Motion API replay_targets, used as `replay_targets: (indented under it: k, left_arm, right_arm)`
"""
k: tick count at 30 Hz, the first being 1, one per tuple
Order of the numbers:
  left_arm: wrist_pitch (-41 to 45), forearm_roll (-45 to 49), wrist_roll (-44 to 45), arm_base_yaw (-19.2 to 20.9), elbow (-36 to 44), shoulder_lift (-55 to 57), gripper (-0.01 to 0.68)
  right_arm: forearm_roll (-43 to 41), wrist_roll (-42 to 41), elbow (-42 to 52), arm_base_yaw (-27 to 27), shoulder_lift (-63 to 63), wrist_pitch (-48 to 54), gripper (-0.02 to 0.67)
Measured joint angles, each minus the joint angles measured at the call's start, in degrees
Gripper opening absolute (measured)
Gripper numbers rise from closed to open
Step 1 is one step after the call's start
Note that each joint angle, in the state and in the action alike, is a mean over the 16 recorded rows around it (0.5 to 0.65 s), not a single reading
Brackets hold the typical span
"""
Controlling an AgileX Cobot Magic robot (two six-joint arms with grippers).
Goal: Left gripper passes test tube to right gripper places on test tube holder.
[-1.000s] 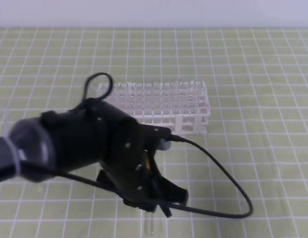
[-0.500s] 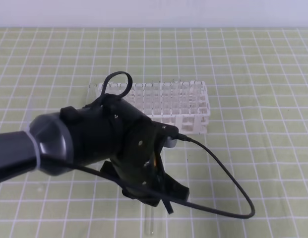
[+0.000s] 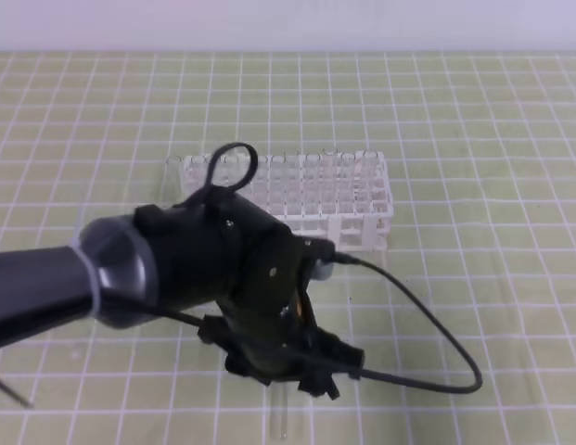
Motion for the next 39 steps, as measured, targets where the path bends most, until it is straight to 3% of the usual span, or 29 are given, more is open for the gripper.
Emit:
replay_targets:
  k: [27,34,39]
  left_arm:
    - [3.89,3.09,-2.39,0.00,-4.43,8.63,0.359]
    - [5.19,3.54,-2.31,0.00,-4.97,9.56,0.310]
    - [5.91,3.95,-2.18,0.00,-5.05,9.78,0.232]
  right_arm:
    - [0.13,-0.01,0.00,0.00,0.00,0.00,-0.022]
    - [0.13,-0.02,0.00,0.00,0.00,0.00,-0.022]
    - [0.13,-0.03,0.00,0.00,0.00,0.00,-0.022]
